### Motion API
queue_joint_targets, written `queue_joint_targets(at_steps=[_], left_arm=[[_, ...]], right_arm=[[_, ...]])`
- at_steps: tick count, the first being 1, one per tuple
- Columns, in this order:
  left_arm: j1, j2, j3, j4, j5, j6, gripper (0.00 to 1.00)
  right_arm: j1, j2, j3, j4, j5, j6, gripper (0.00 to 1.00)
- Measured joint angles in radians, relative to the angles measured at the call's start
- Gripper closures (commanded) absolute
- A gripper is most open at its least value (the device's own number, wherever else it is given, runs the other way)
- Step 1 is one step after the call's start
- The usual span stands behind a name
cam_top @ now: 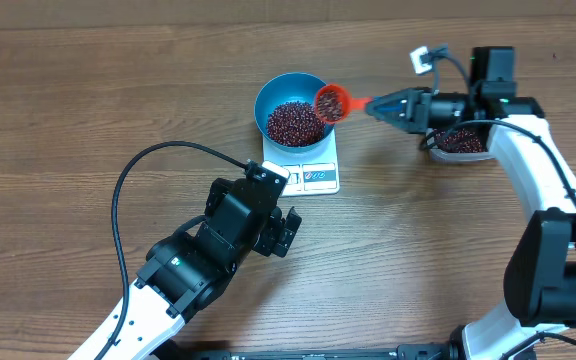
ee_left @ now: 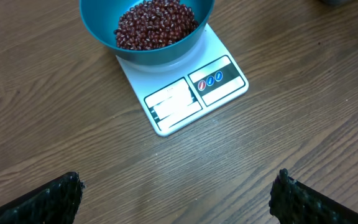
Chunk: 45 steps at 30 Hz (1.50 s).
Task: Scoop item into bowl and weigh 150g on scale
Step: 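Carry the filled red scoop left over the teal bowl, then tilt the red scoop slowly to trickle beans into the teal bowl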
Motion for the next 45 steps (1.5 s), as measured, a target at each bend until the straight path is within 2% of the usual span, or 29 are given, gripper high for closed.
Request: queue_joint_targets(at_steps=[12, 21, 36, 45], left_arm=[[0.000, 0.000, 0.000, 0.000, 0.000, 0.000, 0.01], [0.000, 0.000, 0.000, 0.000, 0.000, 0.000, 0.01], [0.000, 0.000, 0.000, 0.000, 0.000, 0.000, 0.01], [0.000, 0.000, 0.000, 0.000, 0.000, 0.000, 0.01]], right_arm=[[0.138, 0.000, 0.000, 0.088, 0.201, 0.010, 0.96], [0.163, 0.000, 0.000, 0.138, 0.390, 0.003, 0.96], [0.163, 0.000, 0.000, 0.151, 0.448, -0.236, 0.96], [0.163, 0.000, 0.000, 0.159, 0.448, -0.309, 0.96]])
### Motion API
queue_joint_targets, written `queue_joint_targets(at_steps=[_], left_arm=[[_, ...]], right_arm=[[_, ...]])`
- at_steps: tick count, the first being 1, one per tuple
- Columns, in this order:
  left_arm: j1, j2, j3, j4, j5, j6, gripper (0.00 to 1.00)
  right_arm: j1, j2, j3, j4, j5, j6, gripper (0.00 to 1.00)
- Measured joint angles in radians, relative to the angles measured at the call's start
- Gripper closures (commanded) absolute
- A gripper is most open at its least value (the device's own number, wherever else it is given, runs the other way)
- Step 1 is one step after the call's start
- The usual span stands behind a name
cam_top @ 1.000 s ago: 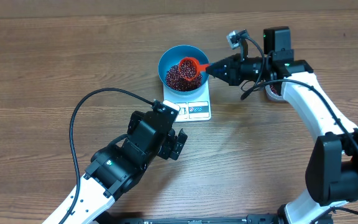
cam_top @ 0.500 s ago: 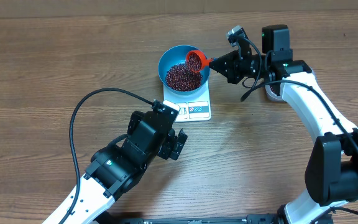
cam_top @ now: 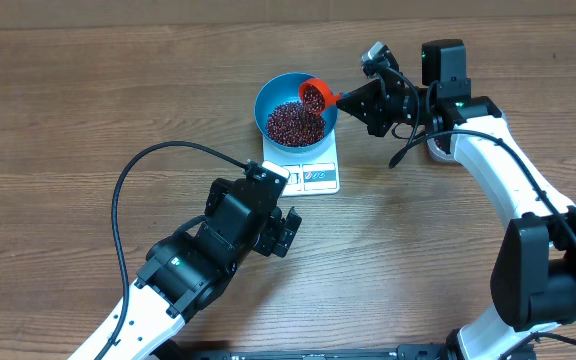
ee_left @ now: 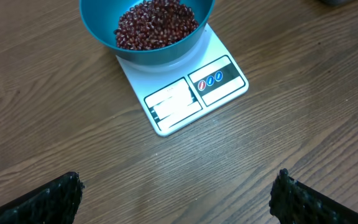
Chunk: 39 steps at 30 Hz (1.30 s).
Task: Scoop item into bowl and weigh 150g on scale
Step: 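Tilt the red scoop slowly to trickle beans into the teal bowl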
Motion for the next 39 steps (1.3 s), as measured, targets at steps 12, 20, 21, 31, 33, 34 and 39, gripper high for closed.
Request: queue_joint_targets(at_steps=[12, 20, 21, 31, 33, 34, 39], left_arm=[[0.000, 0.000, 0.000, 0.000, 0.000, 0.000, 0.01], [0.000, 0.000, 0.000, 0.000, 0.000, 0.000, 0.01], [0.000, 0.000, 0.000, 0.000, 0.000, 0.000, 0.00], [0.000, 0.000, 0.000, 0.000, 0.000, 0.000, 0.00], [0.000, 0.000, 0.000, 0.000, 0.000, 0.000, 0.01], [0.000, 0.000, 0.000, 0.000, 0.000, 0.000, 0.00], [0.000, 0.000, 0.000, 0.000, 0.000, 0.000, 0.01]], right_arm=[[0.000, 0.000, 0.000, 0.000, 0.000, -0.029, 0.96], [0.000, 0.000, 0.000, 0.000, 0.000, -0.029, 0.96], [0.000, 0.000, 0.000, 0.000, 0.000, -0.029, 0.96], [0.000, 0.000, 0.000, -0.001, 0.000, -0.029, 0.96], [0.000, 0.000, 0.000, -0.001, 0.000, -0.029, 0.96], [0.000, 0.000, 0.000, -0.001, 0.000, -0.029, 0.96], [0.000, 0.000, 0.000, -0.001, 0.000, -0.029, 0.96]])
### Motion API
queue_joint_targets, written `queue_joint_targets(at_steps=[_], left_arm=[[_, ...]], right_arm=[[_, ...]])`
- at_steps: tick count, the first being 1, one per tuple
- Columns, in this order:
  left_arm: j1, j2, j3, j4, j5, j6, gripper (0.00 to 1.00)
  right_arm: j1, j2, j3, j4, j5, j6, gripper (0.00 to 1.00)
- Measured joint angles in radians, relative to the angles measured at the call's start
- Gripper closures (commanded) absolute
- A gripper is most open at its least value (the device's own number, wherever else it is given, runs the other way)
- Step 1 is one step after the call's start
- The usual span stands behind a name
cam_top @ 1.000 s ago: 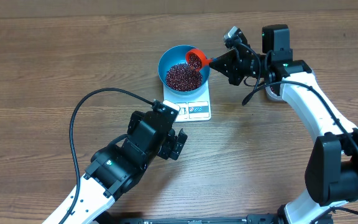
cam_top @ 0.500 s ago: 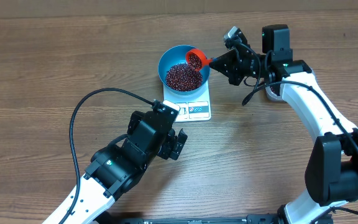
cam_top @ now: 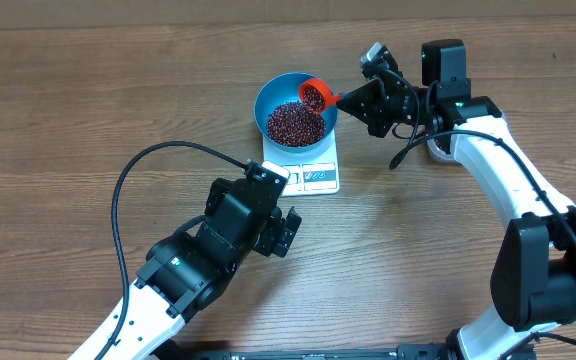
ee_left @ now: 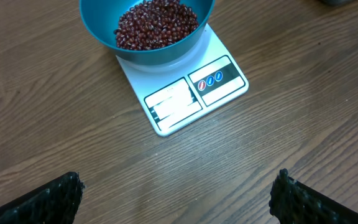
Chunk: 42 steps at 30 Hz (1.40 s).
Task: Scoop item into bowl and weigh 150g on scale
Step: 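Tilt the red scoop slowly to trickle beans into the teal bowl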
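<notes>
A blue bowl (cam_top: 273, 92) holding dark red beans (cam_top: 293, 122) stands on a small white scale (cam_top: 313, 176); the left wrist view shows the same bowl (ee_left: 98, 22), beans (ee_left: 156, 23) and scale (ee_left: 185, 99). My right gripper (cam_top: 360, 100) is shut on the handle of an orange scoop (cam_top: 314, 95), which is tilted over the bowl's right rim with beans in its cup. My left gripper (cam_top: 286, 232) rests open over bare table in front of the scale, its fingertips (ee_left: 48, 200) wide apart with nothing between them.
A second container (cam_top: 436, 150) sits at the right, mostly hidden behind my right arm. A black cable (cam_top: 128, 185) loops over the table left of my left arm. The table is brown wood.
At first my right gripper held the bean-filled scoop level just right of the bowl, its arm reaching from the right-hand container. By the later moment the scoop was tilted over the bowl's right rim, and it stays there now. My left arm has not moved.
</notes>
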Motion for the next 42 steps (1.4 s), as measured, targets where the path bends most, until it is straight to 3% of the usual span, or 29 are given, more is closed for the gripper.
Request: queue_joint_targets(at_steps=[42], left_arm=[[0.000, 0.000, 0.000, 0.000, 0.000, 0.000, 0.01]], right_arm=[[0.000, 0.000, 0.000, -0.002, -0.001, -0.176, 0.96]])
